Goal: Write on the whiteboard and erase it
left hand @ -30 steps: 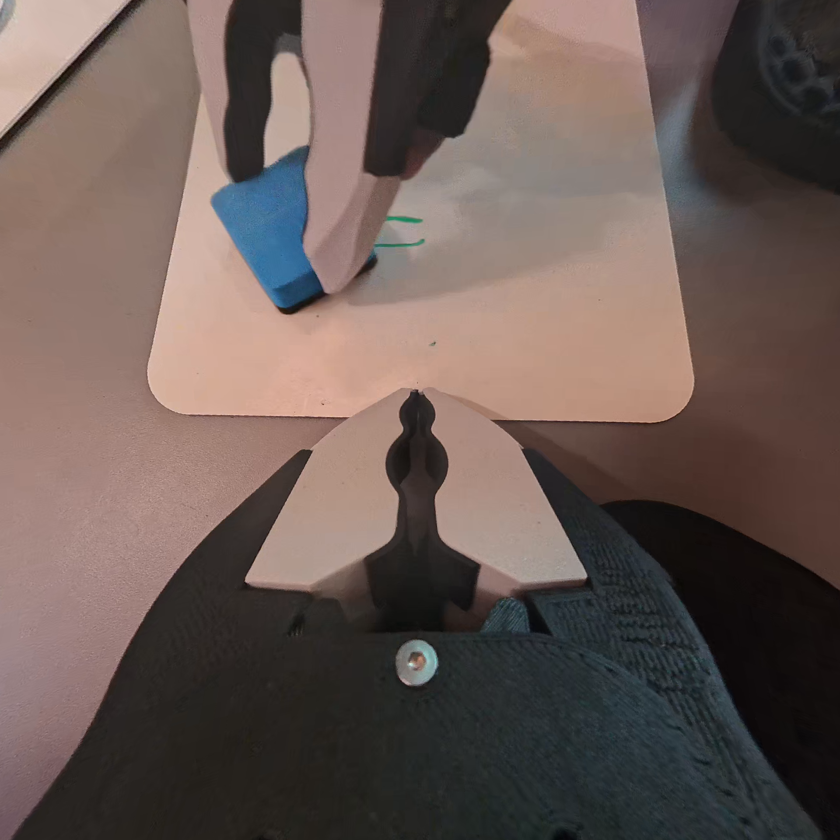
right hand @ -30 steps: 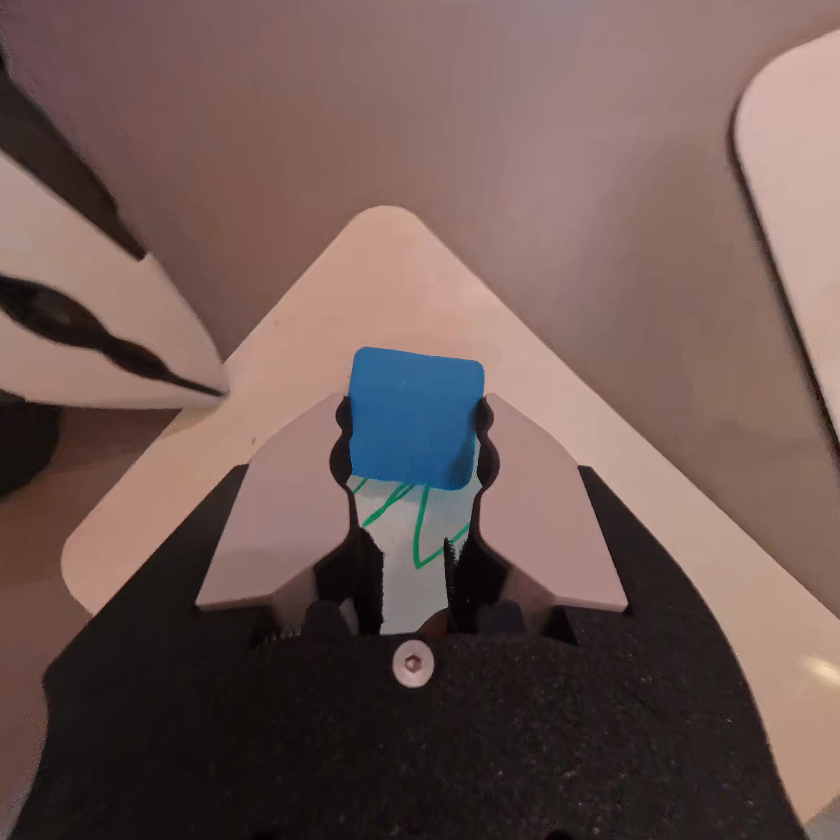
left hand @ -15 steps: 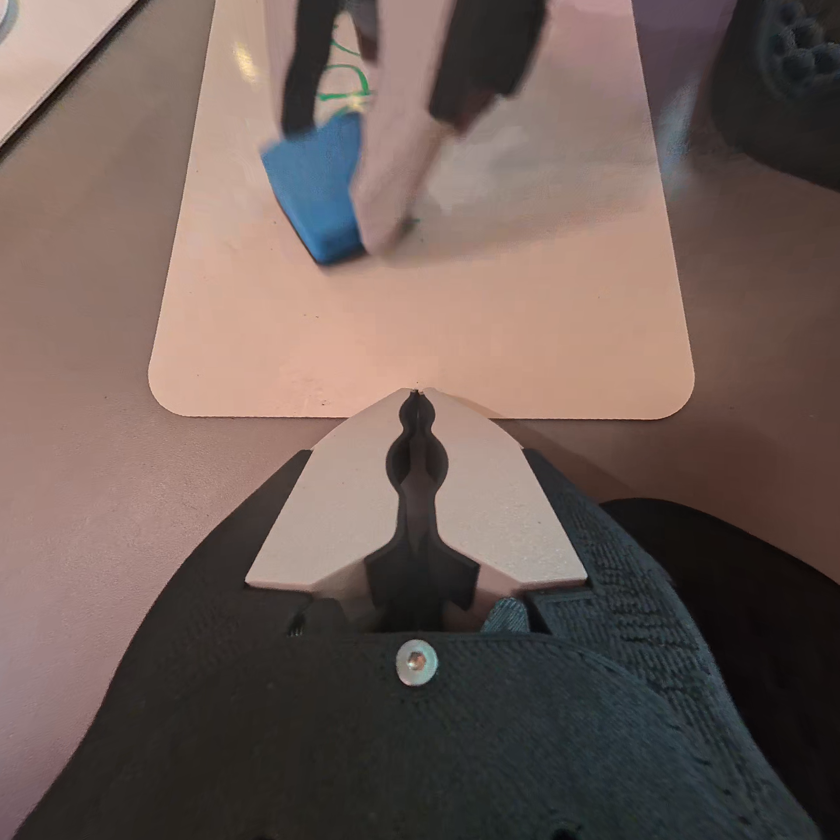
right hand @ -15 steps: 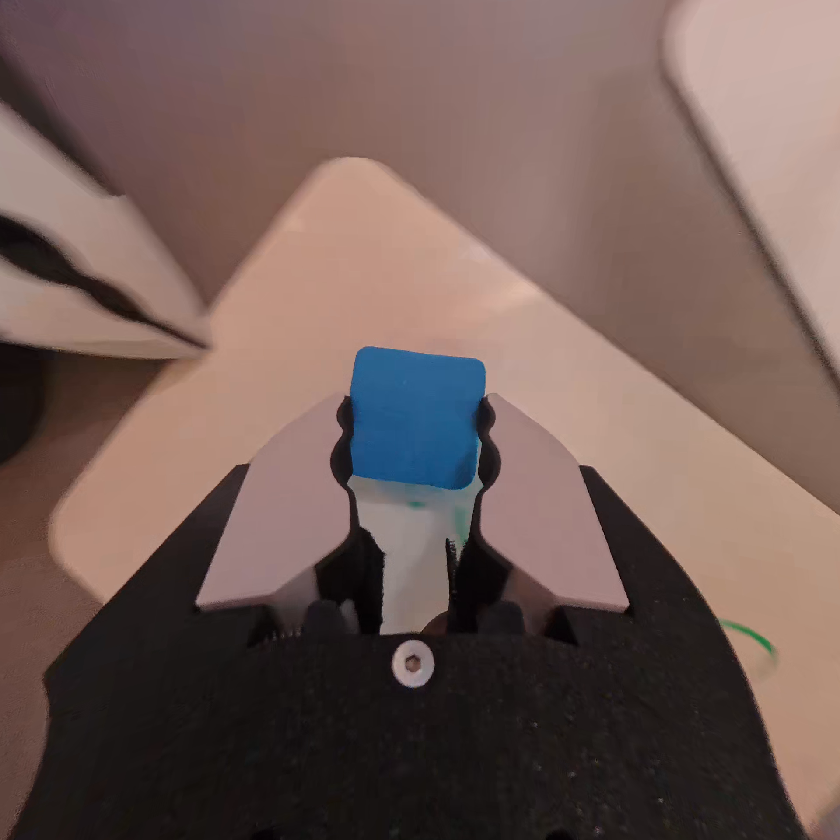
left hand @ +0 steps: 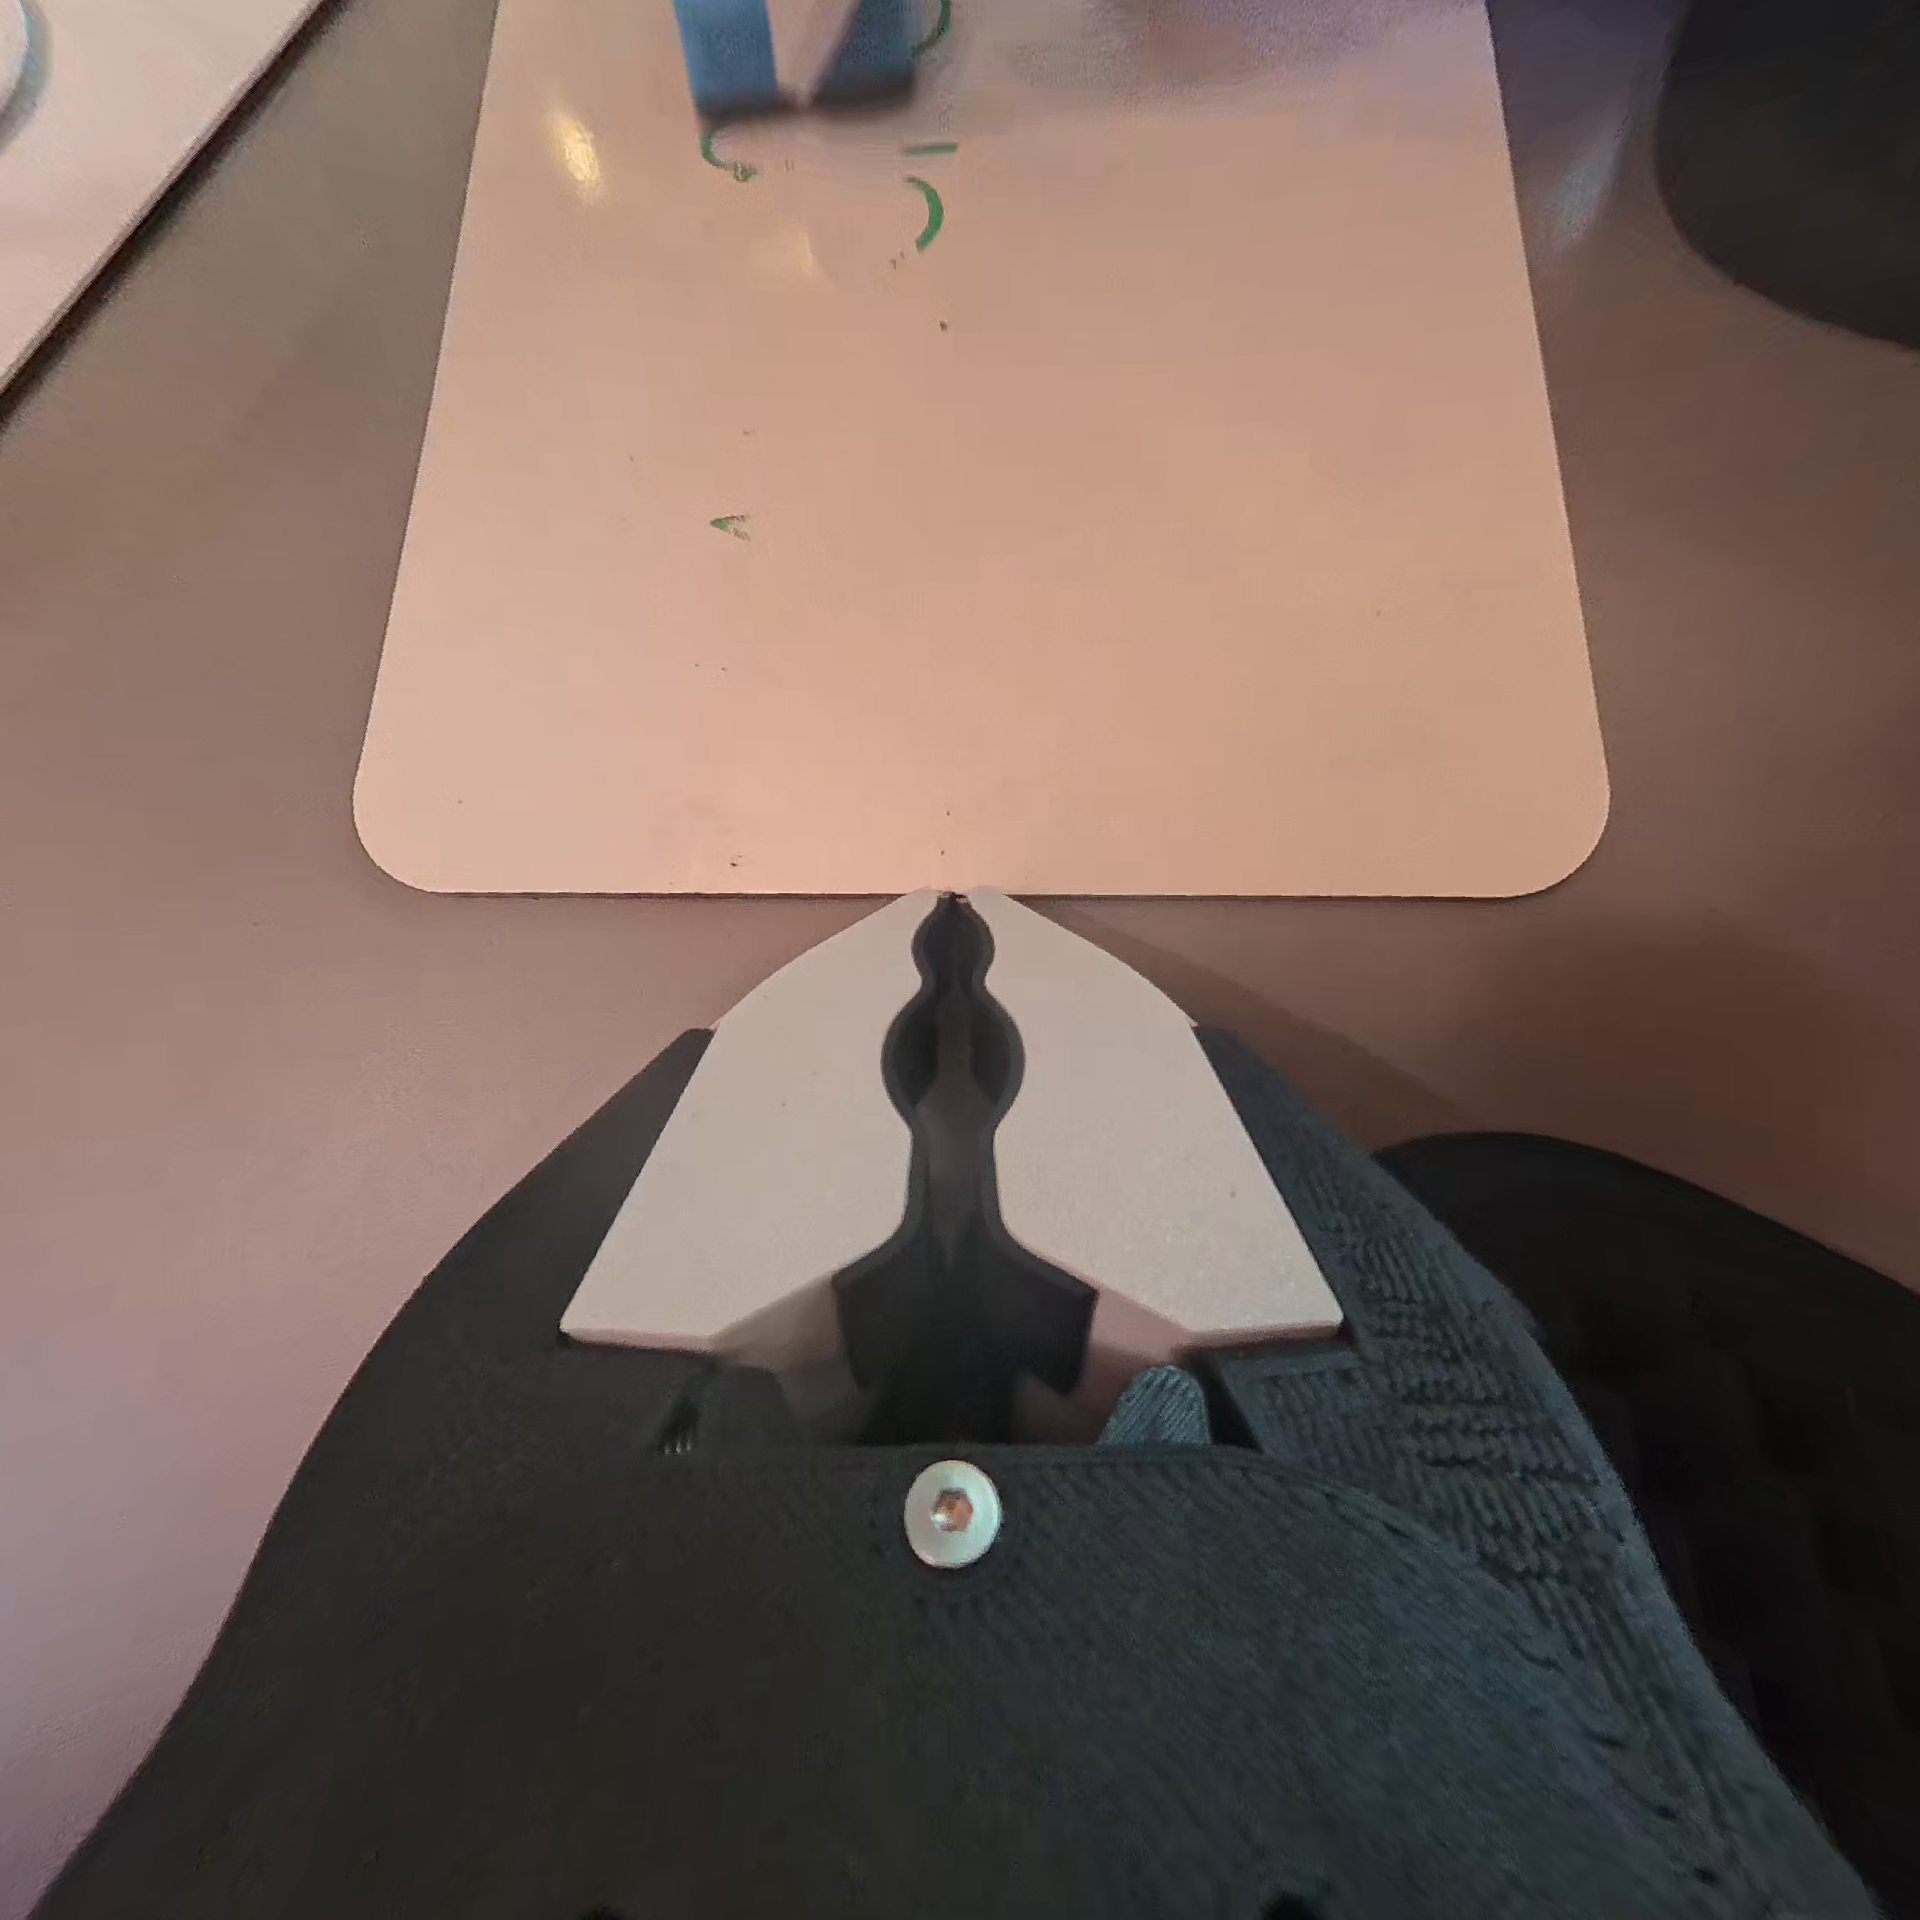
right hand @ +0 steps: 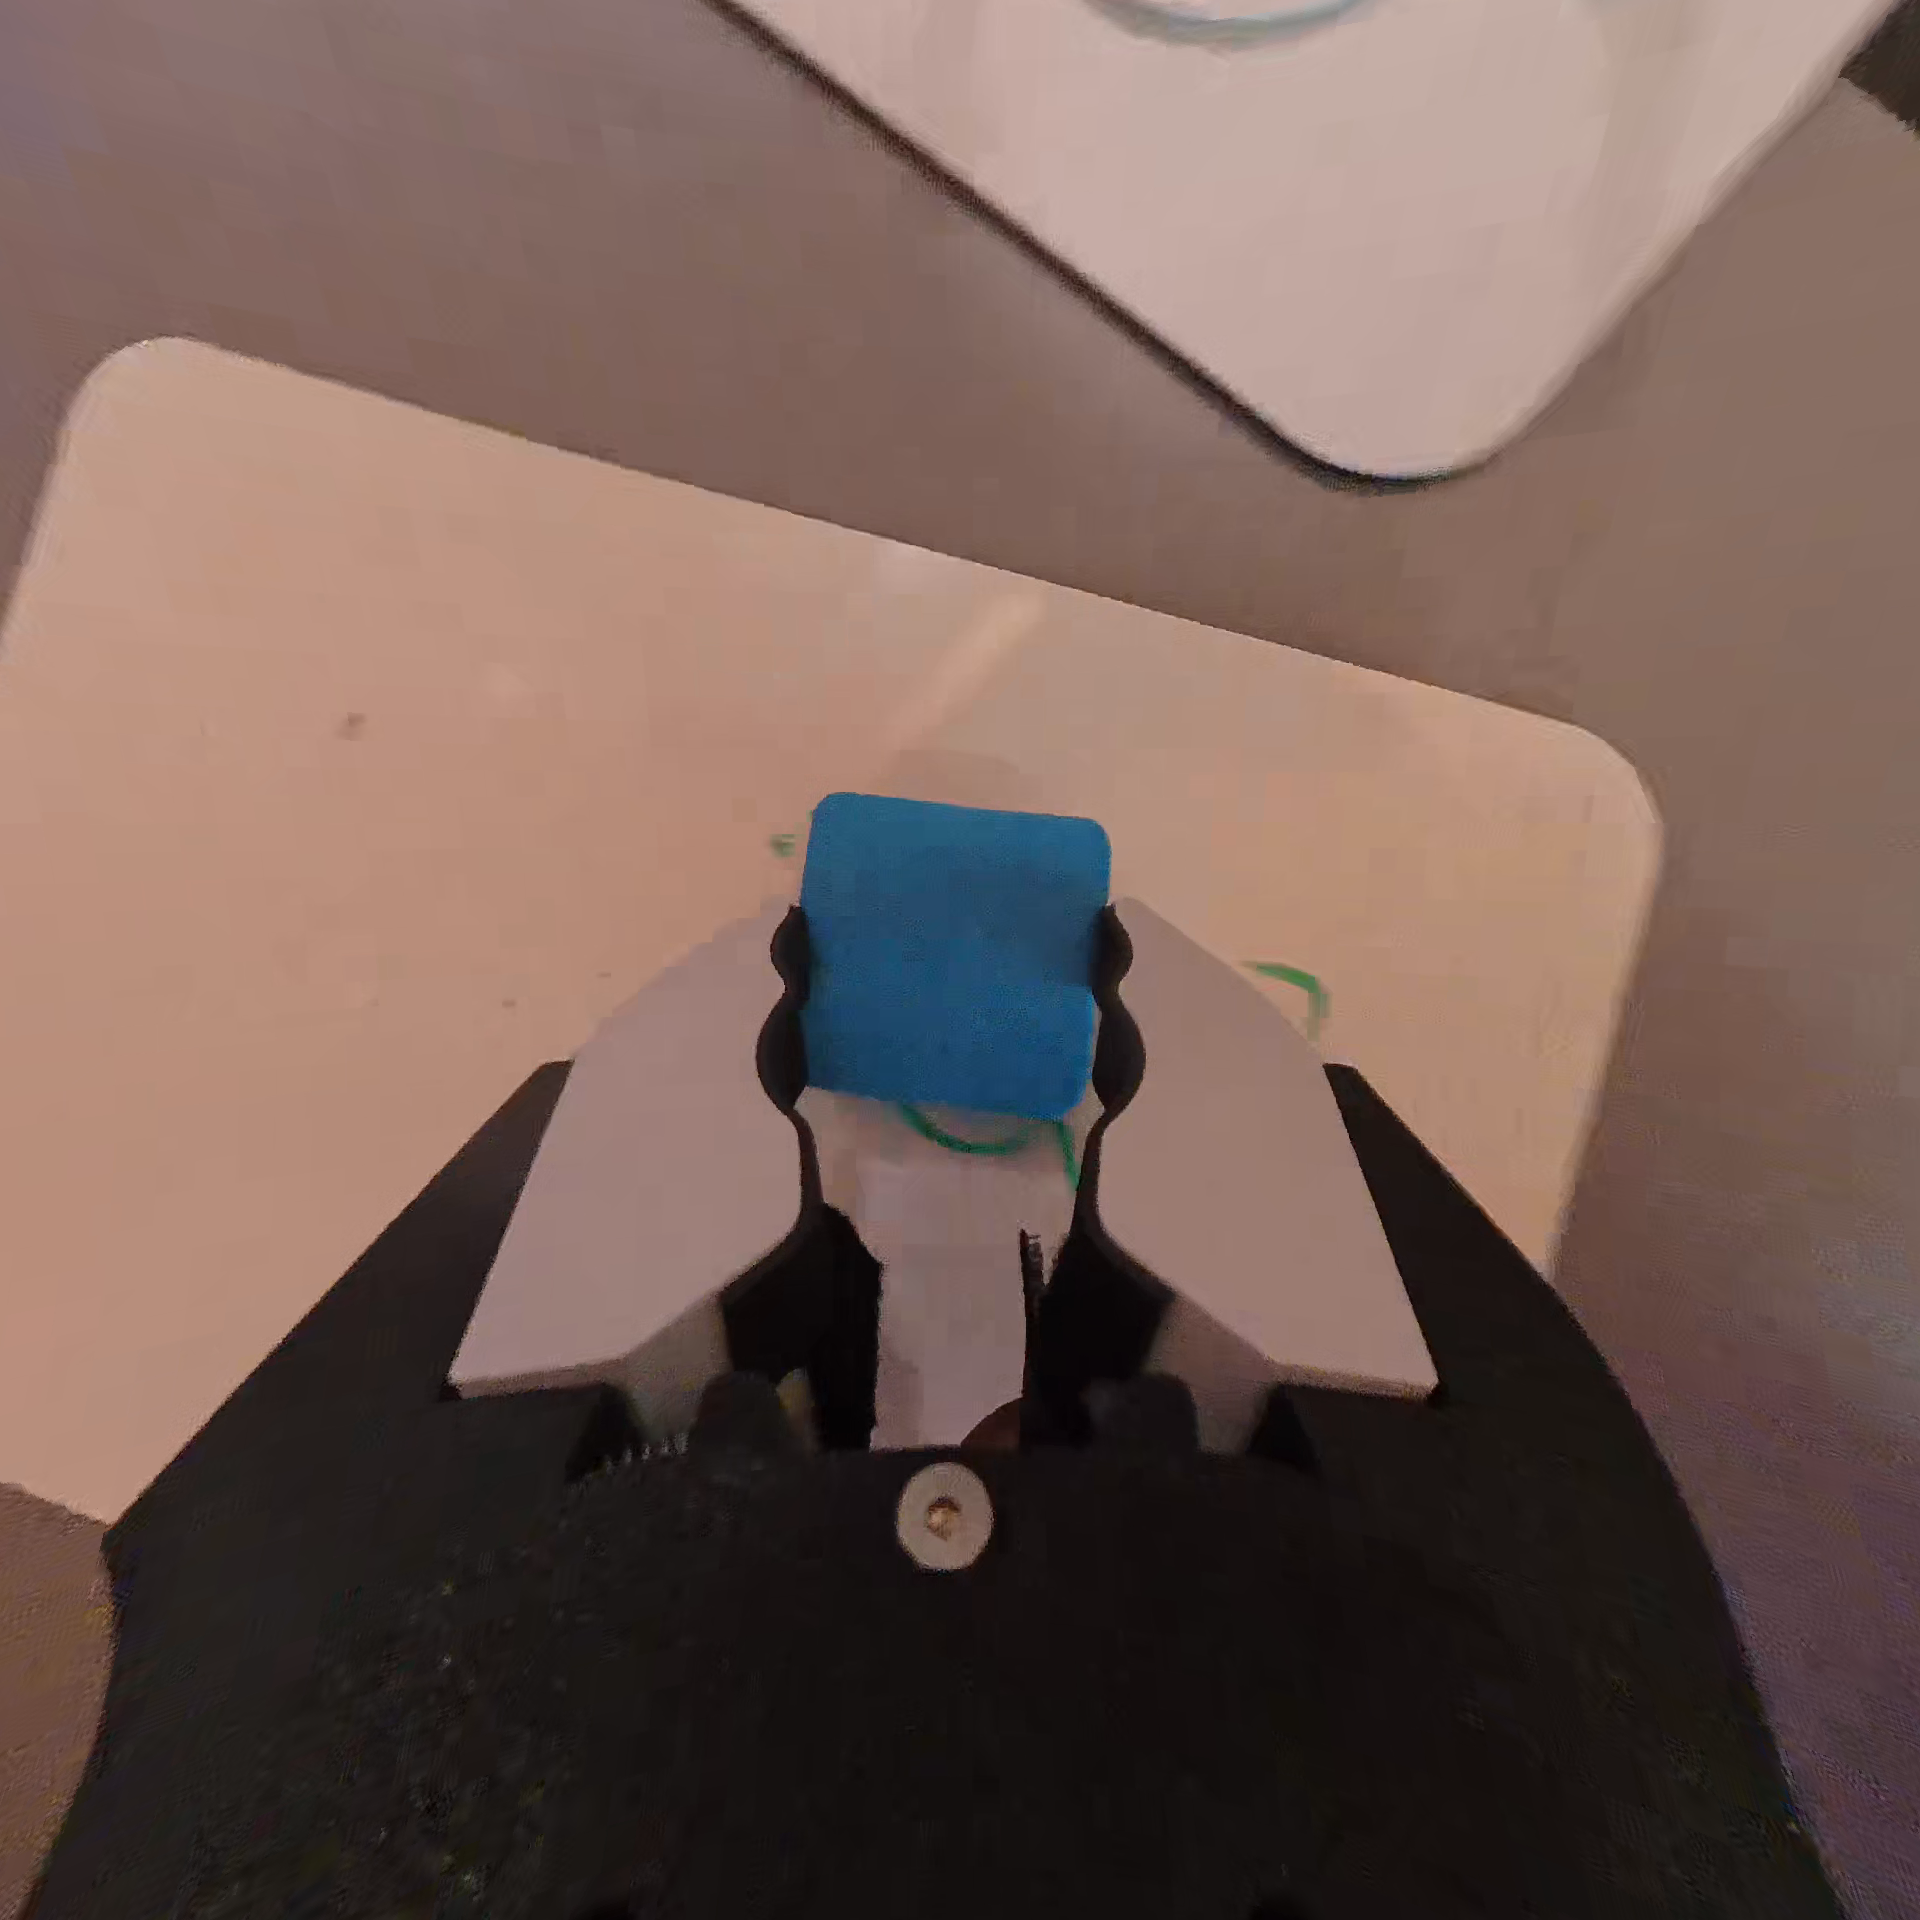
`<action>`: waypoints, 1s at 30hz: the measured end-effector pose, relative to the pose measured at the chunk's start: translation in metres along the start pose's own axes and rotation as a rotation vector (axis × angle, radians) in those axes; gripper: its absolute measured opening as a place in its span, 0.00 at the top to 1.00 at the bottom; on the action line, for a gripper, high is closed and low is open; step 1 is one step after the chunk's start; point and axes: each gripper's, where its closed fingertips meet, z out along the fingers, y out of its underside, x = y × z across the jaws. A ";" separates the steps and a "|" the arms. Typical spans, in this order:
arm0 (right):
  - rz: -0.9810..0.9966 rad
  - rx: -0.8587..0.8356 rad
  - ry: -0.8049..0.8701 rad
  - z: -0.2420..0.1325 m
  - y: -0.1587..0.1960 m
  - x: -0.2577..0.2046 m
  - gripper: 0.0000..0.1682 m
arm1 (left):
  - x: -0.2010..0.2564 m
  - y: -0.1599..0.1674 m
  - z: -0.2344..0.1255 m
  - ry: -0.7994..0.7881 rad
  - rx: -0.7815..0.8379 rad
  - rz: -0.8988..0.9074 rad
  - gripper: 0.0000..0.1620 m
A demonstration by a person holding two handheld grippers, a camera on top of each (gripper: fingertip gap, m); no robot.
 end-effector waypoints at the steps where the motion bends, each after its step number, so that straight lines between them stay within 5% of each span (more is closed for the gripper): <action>1: -0.078 0.003 -0.035 0.005 -0.004 -0.028 0.68 | 0.000 0.000 -0.001 0.003 0.004 0.005 1.00; 6: -0.190 0.035 -0.145 0.010 -0.008 -0.094 0.69 | -0.003 -0.022 -0.006 0.010 0.149 -0.065 1.00; 10: -0.222 0.056 -0.230 0.005 0.000 -0.106 0.68 | 0.005 -0.015 0.009 -0.014 0.037 -0.003 0.99; 17: 0.201 0.040 0.085 -0.039 0.048 0.058 0.68 | 0.004 -0.012 0.006 -0.018 0.005 -0.001 0.99; 19: 0.215 0.041 0.122 -0.040 0.049 0.064 0.68 | 0.004 -0.012 0.006 -0.015 -0.001 0.002 0.99; 26: -0.246 0.050 -0.151 0.004 0.002 -0.118 0.68 | 0.008 -0.012 0.006 -0.009 0.005 0.013 0.99; 28: -0.187 0.038 -0.130 0.000 0.005 -0.088 0.68 | 0.008 -0.011 0.006 -0.005 0.008 0.009 0.99; 30: 0.033 0.060 0.006 -0.010 0.013 -0.002 0.68 | 0.008 -0.011 0.005 -0.006 0.007 0.014 0.99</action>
